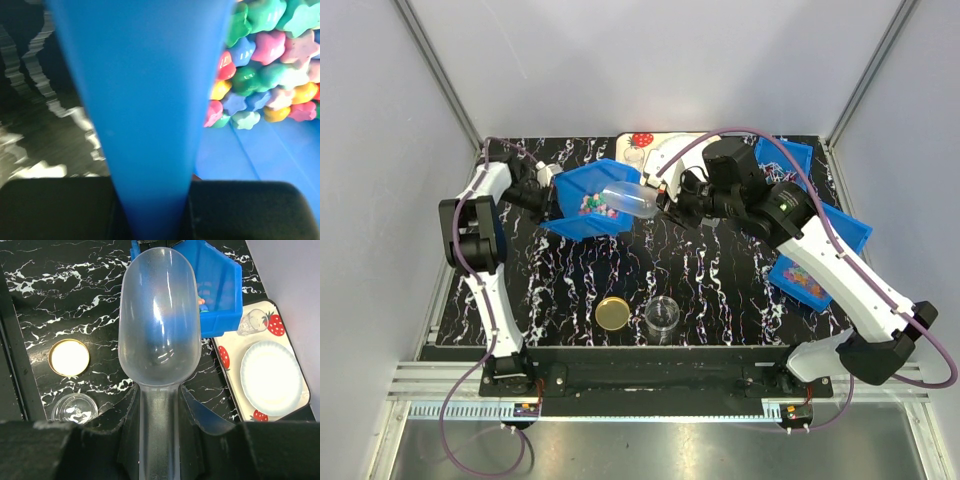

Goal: Pack the candies
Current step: Pick up the storage box at the center of the board.

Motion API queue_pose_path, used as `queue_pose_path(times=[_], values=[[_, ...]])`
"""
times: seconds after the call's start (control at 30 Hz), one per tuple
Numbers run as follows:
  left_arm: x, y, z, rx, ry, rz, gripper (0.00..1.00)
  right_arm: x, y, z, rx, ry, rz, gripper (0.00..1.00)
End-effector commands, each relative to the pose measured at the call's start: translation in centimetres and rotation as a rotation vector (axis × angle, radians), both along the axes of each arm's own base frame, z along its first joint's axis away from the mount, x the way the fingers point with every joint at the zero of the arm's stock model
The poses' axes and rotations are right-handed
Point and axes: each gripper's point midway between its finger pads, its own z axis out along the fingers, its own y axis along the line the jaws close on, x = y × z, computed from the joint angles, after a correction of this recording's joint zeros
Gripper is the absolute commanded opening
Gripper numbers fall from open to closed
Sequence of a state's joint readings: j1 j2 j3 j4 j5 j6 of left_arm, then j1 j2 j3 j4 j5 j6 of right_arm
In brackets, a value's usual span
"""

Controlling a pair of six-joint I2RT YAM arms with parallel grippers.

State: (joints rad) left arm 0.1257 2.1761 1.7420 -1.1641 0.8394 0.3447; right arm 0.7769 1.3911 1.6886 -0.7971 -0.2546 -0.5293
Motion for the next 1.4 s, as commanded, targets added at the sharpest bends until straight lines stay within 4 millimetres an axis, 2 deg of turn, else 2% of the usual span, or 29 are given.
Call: queue_pose_path(times=[0.0, 0.03, 0.1, 0.13, 0.2, 0.27, 0.3, 0.33, 0.37, 0.5, 0.53, 0.6, 0.83, 0.97, 1.23, 1.27, 1.37], values=[[-1.2, -3.6, 6.4, -0.328, -0.155, -0.095, 0.0, -0.3, 0.5, 1.0, 0.038, -0.002, 0.011, 0.0], [-2.2, -4.2, 7.1, -0.398, -0.105, -0.1, 0.0, -0.3, 0.6, 1.1, 0.041, -0.004, 0.014, 0.0], [-1.8, -4.4, 6.8, -0.389, -0.07, -0.101, 0.0, -0.3, 0.6, 0.9, 0.039, 0.0, 0.013, 0.0], [-1.5, -4.3, 5.5, -0.364, -0.024, -0.085, 0.0, -0.3, 0.5, 1.0, 0.041, -0.004, 0.011, 0.0], [-0.7, -4.0, 4.4, -0.33, -0.003, -0.044, 0.0, -0.2, 0.5, 0.8, 0.036, -0.002, 0.007, 0.0], [-0.8, -3.2, 3.0, -0.213, 0.0, -0.008, 0.0, -0.2, 0.4, 0.7, 0.033, -0.002, 0.004, 0.0], [0.8, -2.7, 2.5, -0.15, -0.034, 0.055, 0.0, -0.2, 0.4, 0.7, 0.032, -0.004, 0.004, 0.0], [1.0, -1.5, 1.4, -0.025, -0.045, 0.086, 0.0, -0.2, 0.4, 0.7, 0.032, -0.006, 0.003, 0.0], [1.0, -1.2, 2.2, 0.008, -0.074, 0.102, 0.0, -0.2, 0.4, 0.5, 0.028, -0.004, 0.003, 0.0], [1.5, 0.6, 2.8, 0.146, -0.098, 0.155, 0.0, 0.4, 0.3, 0.0, 0.009, -0.012, -0.014, 0.0], [1.6, 1.5, 2.5, 0.212, -0.101, 0.173, 0.0, 0.8, 0.3, -0.4, -0.003, -0.011, -0.024, 0.0], [1.6, 1.9, 3.0, 0.247, -0.112, 0.18, 0.0, 1.5, 0.1, -1.0, -0.033, -0.024, -0.047, 0.0], [0.5, 1.9, 3.2, 0.324, -0.095, 0.17, 0.0, 4.2, -0.6, -5.1, -0.218, -0.031, -0.105, 0.0], [-0.1, 1.2, 3.4, 0.358, -0.1, 0.156, 0.0, 5.8, -0.9, -6.6, -0.324, -0.048, -0.136, 0.0], [-0.3, 1.9, 4.2, 0.464, -0.128, 0.177, 0.0, 7.8, 0.3, -9.0, -0.486, -0.064, -0.13, 0.0], [-0.5, 1.0, 4.3, 0.467, -0.135, 0.152, 0.0, 7.9, 0.5, -9.1, -0.504, -0.071, -0.123, 0.0], [-0.8, 0.8, 4.5, 0.496, -0.145, 0.139, 0.0, 8.4, 1.3, -10.0, -0.558, -0.06, -0.095, 0.0]])
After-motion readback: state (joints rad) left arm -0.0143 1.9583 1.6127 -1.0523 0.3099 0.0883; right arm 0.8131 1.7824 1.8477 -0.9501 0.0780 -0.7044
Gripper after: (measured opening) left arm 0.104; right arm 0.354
